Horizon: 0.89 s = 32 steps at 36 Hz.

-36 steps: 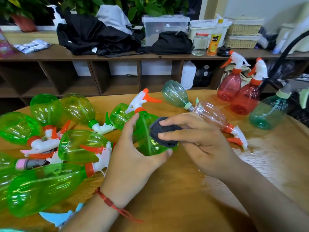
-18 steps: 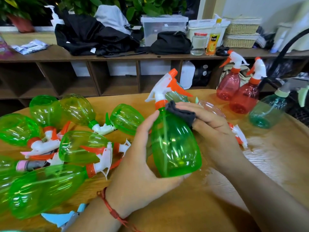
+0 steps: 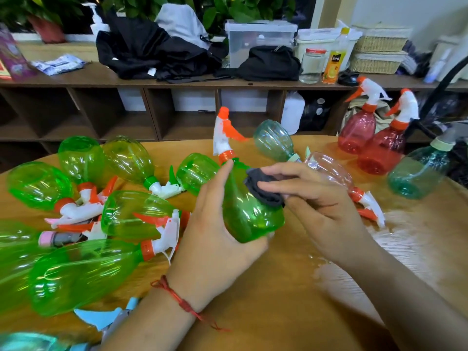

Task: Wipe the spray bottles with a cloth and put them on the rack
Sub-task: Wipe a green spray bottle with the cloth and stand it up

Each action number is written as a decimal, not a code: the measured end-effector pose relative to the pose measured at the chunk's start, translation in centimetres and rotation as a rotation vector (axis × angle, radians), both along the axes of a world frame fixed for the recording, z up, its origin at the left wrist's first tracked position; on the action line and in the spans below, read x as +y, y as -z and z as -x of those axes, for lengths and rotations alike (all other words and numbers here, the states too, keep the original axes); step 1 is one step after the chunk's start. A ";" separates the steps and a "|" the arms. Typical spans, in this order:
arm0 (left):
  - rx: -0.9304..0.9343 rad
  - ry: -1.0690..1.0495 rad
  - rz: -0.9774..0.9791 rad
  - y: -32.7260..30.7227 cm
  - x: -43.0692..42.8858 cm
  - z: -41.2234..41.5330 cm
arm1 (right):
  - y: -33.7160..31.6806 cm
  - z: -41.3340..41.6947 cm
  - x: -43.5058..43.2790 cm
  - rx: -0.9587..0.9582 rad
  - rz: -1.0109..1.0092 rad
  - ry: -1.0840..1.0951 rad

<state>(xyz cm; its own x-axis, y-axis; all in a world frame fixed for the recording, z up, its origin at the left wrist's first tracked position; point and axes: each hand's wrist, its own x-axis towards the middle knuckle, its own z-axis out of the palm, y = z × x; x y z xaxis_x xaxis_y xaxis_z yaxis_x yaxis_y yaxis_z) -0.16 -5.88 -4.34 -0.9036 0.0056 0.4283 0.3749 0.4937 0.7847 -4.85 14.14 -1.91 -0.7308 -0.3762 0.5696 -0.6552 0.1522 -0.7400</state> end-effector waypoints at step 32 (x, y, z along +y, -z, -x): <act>0.000 0.083 0.236 -0.8 -0.4 -0.6 | 0.2 0.6 0.4 -0.108 0.050 -0.007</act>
<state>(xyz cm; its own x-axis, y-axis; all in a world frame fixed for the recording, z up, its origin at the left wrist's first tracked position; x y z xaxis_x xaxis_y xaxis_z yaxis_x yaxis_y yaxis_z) 0.46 -6.24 -3.49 -0.8958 0.1793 0.4068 0.4220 0.6306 0.6514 -5.43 14.53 -2.12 -0.7867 -0.3541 0.5057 -0.5718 0.1088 -0.8132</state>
